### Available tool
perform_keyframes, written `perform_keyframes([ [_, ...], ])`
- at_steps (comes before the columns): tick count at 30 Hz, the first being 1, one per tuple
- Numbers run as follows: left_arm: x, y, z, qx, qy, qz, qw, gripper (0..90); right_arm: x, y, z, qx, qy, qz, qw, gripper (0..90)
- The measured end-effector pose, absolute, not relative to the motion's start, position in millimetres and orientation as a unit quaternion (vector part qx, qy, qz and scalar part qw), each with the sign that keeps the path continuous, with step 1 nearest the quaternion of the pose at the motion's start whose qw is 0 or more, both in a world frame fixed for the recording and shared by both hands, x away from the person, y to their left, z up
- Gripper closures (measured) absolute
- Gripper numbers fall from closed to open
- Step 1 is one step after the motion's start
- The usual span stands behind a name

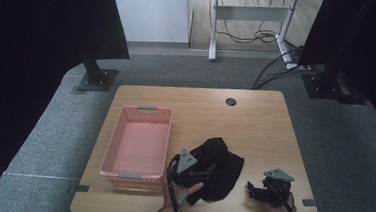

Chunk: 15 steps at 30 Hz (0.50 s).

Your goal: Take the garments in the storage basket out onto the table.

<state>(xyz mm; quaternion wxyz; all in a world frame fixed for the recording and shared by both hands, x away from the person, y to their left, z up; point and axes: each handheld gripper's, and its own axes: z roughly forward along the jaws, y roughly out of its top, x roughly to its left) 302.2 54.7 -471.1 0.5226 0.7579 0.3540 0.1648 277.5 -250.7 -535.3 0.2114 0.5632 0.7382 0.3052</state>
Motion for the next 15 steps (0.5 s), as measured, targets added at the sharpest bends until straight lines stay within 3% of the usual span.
perform_keyframes([
  [15, 301, 64, -456, 0.760, 0.346, 0.173, 0.523, 28.7, 278, -251, -535, 0.563, 0.738, 0.305, 0.211, 4.1],
])
